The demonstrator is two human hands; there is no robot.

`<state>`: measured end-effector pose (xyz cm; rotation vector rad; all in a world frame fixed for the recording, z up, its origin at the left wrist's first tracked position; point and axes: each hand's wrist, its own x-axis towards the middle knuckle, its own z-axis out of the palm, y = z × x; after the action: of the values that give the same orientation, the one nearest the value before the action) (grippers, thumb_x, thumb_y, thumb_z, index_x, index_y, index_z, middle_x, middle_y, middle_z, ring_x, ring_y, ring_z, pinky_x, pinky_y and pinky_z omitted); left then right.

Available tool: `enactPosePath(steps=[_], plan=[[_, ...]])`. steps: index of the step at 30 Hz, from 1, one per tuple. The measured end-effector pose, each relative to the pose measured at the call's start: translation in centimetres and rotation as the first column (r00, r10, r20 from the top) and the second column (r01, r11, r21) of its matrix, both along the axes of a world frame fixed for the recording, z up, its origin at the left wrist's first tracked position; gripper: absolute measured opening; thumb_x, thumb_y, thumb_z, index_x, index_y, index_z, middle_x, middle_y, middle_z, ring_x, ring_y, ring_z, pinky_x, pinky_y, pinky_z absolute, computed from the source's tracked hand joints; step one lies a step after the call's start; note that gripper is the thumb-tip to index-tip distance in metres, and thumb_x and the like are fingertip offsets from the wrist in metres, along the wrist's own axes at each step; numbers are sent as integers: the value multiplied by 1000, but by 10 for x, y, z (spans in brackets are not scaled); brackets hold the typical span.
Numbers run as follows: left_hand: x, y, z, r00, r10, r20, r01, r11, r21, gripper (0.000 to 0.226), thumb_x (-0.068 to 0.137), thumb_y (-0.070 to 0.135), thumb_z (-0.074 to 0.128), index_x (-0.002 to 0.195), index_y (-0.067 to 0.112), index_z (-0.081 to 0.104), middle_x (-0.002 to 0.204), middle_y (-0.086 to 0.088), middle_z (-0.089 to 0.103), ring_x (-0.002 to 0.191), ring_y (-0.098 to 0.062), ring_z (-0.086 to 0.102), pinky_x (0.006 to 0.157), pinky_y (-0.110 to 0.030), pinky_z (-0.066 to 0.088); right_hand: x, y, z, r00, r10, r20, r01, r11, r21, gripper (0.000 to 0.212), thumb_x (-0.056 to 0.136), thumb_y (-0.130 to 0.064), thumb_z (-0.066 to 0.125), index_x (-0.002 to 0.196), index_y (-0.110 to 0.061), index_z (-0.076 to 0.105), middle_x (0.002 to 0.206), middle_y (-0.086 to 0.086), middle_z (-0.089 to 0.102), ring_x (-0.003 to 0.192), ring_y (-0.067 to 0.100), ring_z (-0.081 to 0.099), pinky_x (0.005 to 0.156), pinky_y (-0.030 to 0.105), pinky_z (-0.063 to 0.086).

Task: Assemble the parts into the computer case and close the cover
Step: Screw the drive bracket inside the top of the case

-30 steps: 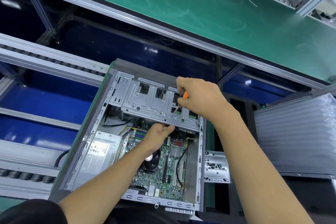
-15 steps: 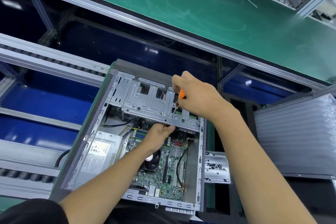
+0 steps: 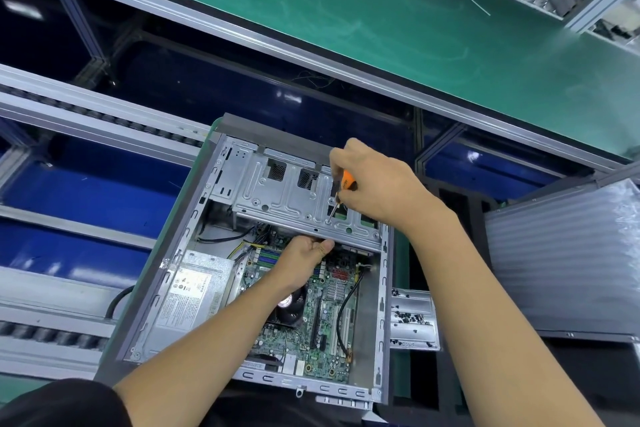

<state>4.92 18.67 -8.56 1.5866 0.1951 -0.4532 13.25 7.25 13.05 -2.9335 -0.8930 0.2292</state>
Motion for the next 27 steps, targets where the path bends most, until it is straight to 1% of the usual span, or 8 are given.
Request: enactPosePath(steps=[4, 11, 15, 17, 20, 23, 25, 27], plan=[[0, -1, -1, 1000, -13, -1, 13, 1000, 19, 54, 96, 50, 59, 60, 20, 32, 51, 3, 25, 46, -13, 22, 55, -31, 20, 0, -1, -2, 999, -37, -8, 37, 999, 20, 27, 85, -19, 63, 91, -34, 42, 91, -10, 54, 75, 20, 54, 55, 29, 30], [1, -1, 0, 1000, -23, 8, 23, 1000, 21, 57, 98, 45, 59, 56, 21, 29, 45, 12, 22, 42, -9, 18, 53, -31, 17, -2, 3, -5, 998, -23, 57, 24, 1000, -14, 25, 87, -23, 65, 93, -33, 43, 89, -9, 56, 71, 20, 54, 53, 27, 25], [1, -2, 0, 1000, -14, 7, 14, 1000, 14, 56, 98, 45, 59, 57, 21, 30, 46, 11, 22, 42, -9, 18, 53, -31, 17, -2, 3, -4, 997, -47, 65, 50, 998, -37, 20, 83, -33, 66, 86, -31, 45, 70, -10, 52, 61, 15, 48, 51, 26, 23], [1, -2, -1, 1000, -11, 3, 11, 1000, 14, 55, 97, 46, 59, 58, 21, 31, 47, 10, 23, 42, -9, 19, 53, -31, 17, -2, 2, -5, 996, -64, 69, 68, 996, -58, 18, 85, -36, 62, 85, -31, 45, 66, -10, 48, 60, 13, 45, 51, 27, 21], [1, -1, 2, 1000, -14, -5, 14, 1000, 13, 54, 91, 54, 59, 59, 20, 32, 50, 6, 24, 43, -10, 21, 53, -31, 19, -2, -1, -6, 998, -48, 37, 49, 998, -25, 15, 86, -35, 59, 85, -32, 45, 77, -10, 51, 64, 9, 46, 52, 27, 24], [2, 0, 5, 999, -29, -13, 29, 1000, 2, 54, 85, 60, 58, 59, 20, 32, 51, 4, 25, 44, -11, 22, 52, -30, 19, -2, 0, -4, 999, -5, -47, 5, 1000, 8, 18, 85, -22, 59, 89, -34, 46, 94, -8, 49, 71, 15, 53, 55, 31, 36], [2, 1, 5, 999, -36, -22, 36, 999, -7, 55, 88, 57, 60, 58, 20, 33, 52, 2, 25, 45, -12, 22, 53, -30, 20, -3, 2, -3, 997, -6, -74, 9, 999, 37, 21, 86, -17, 58, 89, -33, 45, 94, -8, 52, 75, 18, 55, 59, 35, 44], [2, 2, 5, 998, -47, -35, 46, 999, -20, 55, 90, 54, 61, 57, 21, 33, 52, 3, 24, 45, -12, 22, 54, -30, 21, -4, 4, -3, 998, -6, -64, 9, 999, 45, 22, 87, -17, 59, 90, -32, 44, 93, -8, 55, 76, 19, 54, 60, 36, 44]])
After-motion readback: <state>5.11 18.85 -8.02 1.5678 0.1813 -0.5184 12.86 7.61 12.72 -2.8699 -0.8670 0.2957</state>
